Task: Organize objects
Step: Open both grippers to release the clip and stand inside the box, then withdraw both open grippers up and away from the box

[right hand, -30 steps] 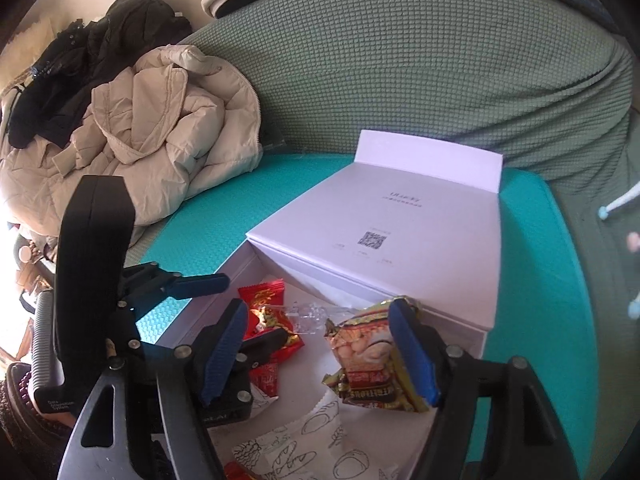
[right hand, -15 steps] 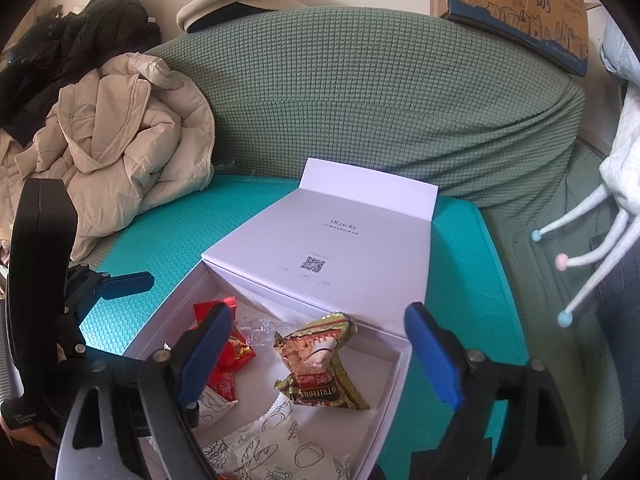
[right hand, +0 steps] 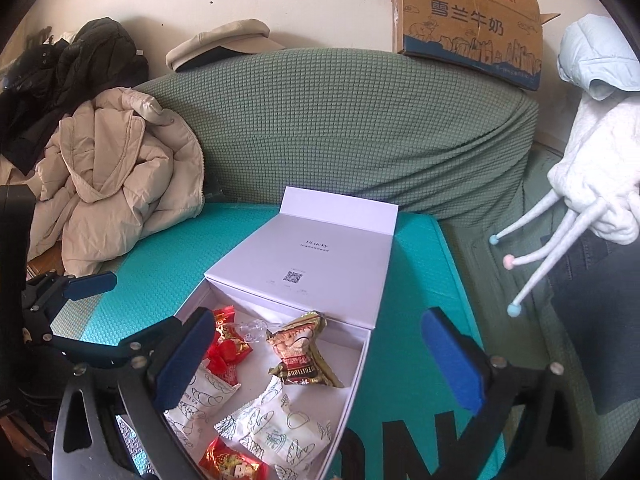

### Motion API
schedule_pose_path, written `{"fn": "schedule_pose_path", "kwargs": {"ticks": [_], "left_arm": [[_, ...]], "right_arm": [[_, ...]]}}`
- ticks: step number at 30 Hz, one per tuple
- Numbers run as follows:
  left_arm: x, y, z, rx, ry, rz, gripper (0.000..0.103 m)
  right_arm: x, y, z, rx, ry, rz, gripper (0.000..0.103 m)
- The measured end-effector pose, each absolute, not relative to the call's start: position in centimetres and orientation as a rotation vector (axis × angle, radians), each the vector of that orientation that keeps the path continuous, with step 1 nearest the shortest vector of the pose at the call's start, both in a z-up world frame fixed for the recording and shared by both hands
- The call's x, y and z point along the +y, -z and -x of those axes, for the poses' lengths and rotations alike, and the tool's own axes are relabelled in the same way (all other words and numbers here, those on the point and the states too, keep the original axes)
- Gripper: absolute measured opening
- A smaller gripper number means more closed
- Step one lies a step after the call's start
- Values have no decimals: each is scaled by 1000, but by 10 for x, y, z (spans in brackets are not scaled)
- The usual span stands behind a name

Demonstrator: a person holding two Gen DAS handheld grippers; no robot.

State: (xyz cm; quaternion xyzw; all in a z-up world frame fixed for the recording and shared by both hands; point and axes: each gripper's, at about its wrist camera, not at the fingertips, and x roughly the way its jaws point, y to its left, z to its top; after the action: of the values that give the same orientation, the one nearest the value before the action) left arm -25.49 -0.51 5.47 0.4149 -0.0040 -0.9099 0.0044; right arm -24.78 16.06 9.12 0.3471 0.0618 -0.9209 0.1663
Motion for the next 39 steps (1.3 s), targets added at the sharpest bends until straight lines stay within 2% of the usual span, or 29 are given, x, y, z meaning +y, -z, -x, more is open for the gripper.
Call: {"fn": "schedule_pose_path", "kwargs": {"ticks": [11,23,39], "left_arm": [[-8,-111,199,-23,2873,-1200,92],[-1,-151,130,-40,2885,-1131,92],[20,-143,63,-88,2878,-1178,92]], "right_arm": [[167,-134,191,229,2642,-935,103],[177,-170,118,276,2683,-900,103],[196,-157,46,290,2679,-951,103]]}}
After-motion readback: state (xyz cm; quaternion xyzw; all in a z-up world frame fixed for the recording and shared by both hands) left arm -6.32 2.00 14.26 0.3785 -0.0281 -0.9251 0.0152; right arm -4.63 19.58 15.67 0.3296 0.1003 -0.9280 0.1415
